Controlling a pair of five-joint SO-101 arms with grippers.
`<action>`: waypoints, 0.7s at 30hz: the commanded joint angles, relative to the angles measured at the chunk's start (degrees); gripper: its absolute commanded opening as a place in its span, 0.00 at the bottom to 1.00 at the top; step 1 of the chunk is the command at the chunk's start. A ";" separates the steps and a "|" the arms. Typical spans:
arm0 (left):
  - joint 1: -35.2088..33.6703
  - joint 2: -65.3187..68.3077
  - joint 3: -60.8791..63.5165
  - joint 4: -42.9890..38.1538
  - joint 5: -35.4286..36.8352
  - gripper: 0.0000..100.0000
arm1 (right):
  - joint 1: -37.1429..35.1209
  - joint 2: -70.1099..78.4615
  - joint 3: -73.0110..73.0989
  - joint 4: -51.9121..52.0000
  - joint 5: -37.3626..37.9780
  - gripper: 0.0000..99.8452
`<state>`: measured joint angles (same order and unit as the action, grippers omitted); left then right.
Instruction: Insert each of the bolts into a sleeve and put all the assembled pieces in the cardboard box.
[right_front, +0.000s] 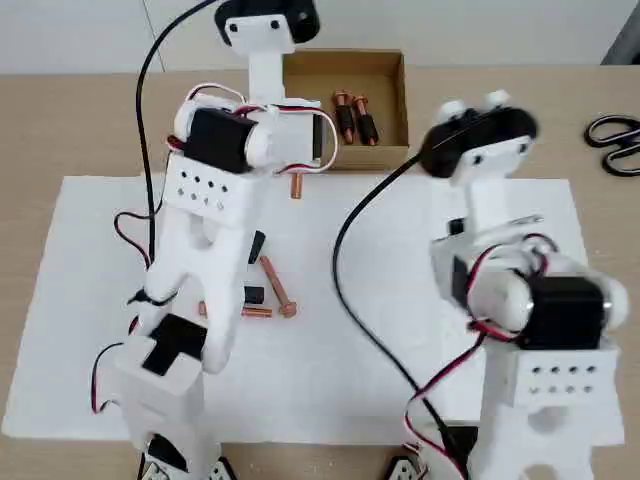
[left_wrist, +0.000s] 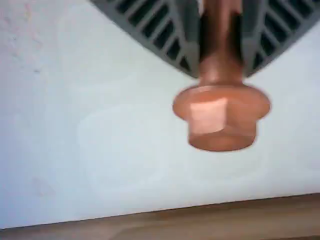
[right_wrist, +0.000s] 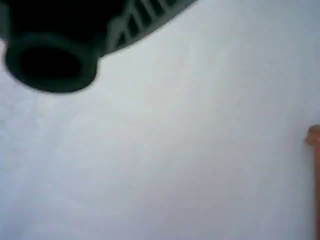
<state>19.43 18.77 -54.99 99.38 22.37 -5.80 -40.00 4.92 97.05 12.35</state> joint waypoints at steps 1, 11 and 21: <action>3.08 -8.26 0.40 1.14 -2.02 0.00 | -5.58 -3.56 4.13 -1.54 -1.58 0.00; 5.54 -23.56 12.62 1.05 -2.02 0.00 | -7.96 -24.84 8.26 -0.22 -4.31 0.00; 1.32 -25.93 16.40 -2.73 -1.85 0.00 | -7.78 -48.66 41.05 -24.40 -4.22 0.00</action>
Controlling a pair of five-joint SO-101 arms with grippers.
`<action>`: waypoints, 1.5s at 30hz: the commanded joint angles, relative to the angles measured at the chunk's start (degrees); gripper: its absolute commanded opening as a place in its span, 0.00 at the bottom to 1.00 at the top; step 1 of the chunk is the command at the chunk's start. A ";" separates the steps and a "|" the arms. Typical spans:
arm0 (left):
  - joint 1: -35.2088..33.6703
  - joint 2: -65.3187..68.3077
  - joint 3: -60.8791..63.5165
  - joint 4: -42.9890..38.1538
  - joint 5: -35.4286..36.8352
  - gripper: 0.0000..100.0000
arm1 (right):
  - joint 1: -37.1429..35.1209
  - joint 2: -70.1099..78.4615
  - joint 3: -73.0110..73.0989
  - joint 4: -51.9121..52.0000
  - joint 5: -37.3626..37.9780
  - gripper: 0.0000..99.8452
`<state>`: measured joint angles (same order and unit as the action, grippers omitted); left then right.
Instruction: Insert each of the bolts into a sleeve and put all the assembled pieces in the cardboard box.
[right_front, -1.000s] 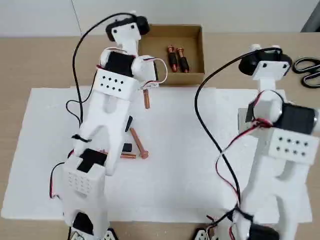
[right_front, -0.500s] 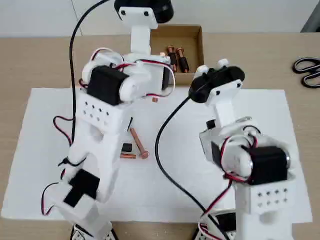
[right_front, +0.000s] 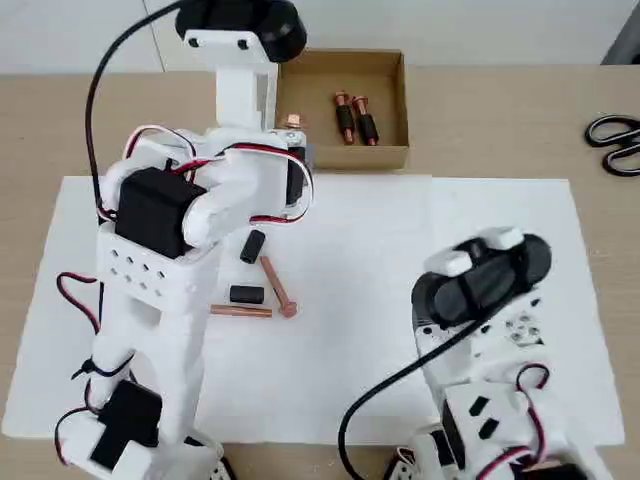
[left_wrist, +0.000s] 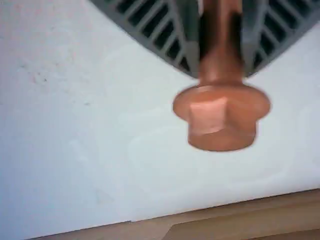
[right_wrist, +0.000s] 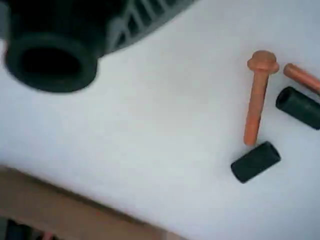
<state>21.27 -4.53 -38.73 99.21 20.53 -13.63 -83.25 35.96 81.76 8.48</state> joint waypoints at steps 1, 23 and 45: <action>-0.44 -2.64 0.13 -3.34 0.00 0.00 | 0.04 -7.60 13.80 -12.53 -0.35 0.00; 0.88 -9.85 8.40 -20.40 3.43 0.00 | -1.98 -20.70 49.67 -46.73 -4.75 0.00; 2.02 -30.33 13.58 -13.89 0.44 0.00 | -10.68 -20.70 55.21 -51.74 -12.57 0.00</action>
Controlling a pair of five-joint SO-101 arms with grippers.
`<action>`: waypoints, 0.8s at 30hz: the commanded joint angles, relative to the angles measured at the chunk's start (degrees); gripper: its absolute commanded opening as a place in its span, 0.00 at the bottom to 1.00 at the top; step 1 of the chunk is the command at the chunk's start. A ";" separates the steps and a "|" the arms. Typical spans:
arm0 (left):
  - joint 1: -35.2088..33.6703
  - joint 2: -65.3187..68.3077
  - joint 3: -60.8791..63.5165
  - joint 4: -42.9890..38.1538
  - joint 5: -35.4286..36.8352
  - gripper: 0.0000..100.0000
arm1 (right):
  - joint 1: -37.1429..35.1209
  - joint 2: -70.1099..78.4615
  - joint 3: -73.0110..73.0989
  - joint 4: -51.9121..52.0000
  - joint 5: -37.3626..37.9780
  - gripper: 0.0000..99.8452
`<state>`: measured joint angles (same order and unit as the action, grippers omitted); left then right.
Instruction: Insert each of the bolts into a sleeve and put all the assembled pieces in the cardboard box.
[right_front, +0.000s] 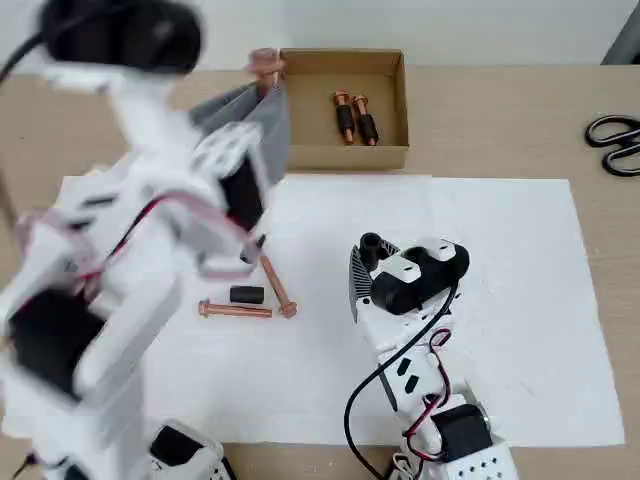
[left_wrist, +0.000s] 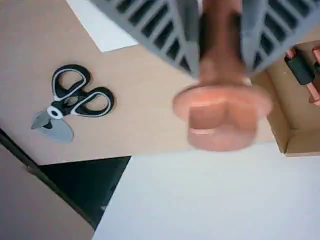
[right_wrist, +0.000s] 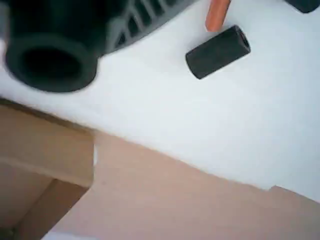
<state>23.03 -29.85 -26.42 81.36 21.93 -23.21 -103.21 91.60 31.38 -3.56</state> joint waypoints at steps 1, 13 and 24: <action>-0.18 -5.80 3.38 5.10 -0.44 0.00 | -1.71 -0.75 -0.44 -1.36 -0.53 0.00; -2.29 -14.59 45.93 -27.25 3.43 0.00 | -4.18 -0.57 0.44 -1.27 -0.44 0.00; 2.73 -17.32 66.68 -47.38 1.93 0.01 | -4.44 -0.48 0.44 -1.27 -0.44 0.00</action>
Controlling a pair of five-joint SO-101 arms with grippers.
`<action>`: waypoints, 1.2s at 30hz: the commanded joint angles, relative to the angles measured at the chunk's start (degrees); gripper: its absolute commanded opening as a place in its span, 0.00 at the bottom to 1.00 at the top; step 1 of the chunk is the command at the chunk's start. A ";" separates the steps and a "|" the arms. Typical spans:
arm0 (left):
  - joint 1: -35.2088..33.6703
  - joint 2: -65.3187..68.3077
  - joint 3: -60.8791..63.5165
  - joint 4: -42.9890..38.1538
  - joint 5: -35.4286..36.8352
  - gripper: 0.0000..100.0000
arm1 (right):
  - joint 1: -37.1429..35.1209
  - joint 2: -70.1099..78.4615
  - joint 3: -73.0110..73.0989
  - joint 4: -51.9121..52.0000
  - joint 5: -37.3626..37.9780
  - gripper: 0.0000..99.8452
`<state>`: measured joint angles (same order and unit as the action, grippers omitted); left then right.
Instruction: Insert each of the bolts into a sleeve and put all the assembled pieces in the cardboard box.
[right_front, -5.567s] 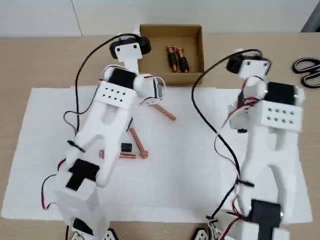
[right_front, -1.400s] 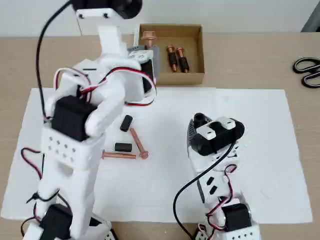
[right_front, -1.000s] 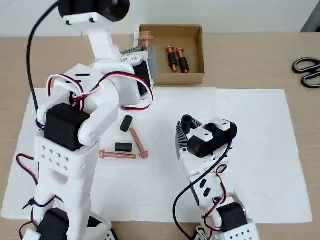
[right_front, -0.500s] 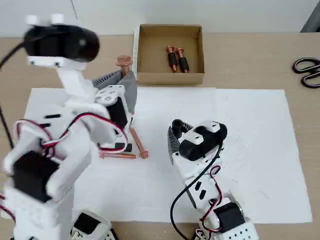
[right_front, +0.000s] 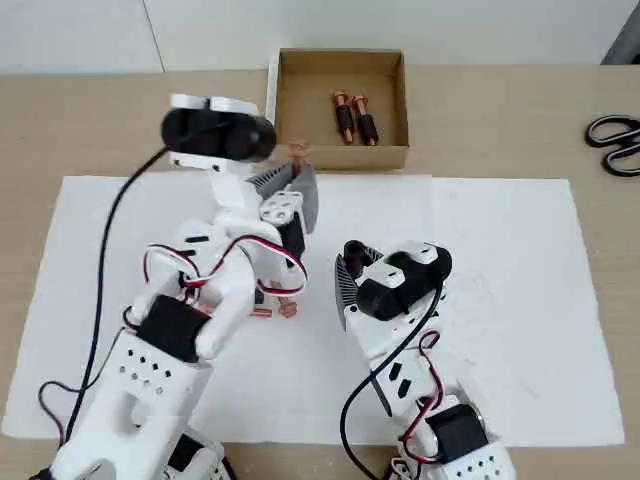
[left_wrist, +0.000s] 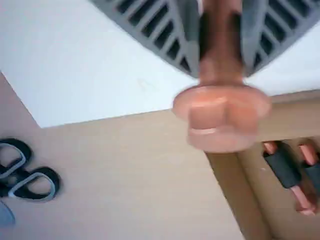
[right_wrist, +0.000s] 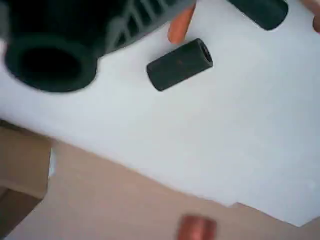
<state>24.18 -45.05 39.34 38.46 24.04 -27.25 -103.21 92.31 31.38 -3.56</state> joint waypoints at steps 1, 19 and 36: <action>2.11 -2.29 1.63 -5.36 -0.18 0.01 | -0.40 -0.48 -0.26 -1.27 -0.44 0.00; 8.97 -2.46 7.96 -15.74 -0.44 0.01 | -3.12 -0.66 -0.35 1.19 -4.84 0.00; 10.37 -2.55 10.86 -16.00 -4.57 0.01 | -3.03 -0.66 -0.35 1.36 -4.84 0.00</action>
<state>34.46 -45.85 50.77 23.96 20.26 -30.24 -103.21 92.40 32.62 -7.87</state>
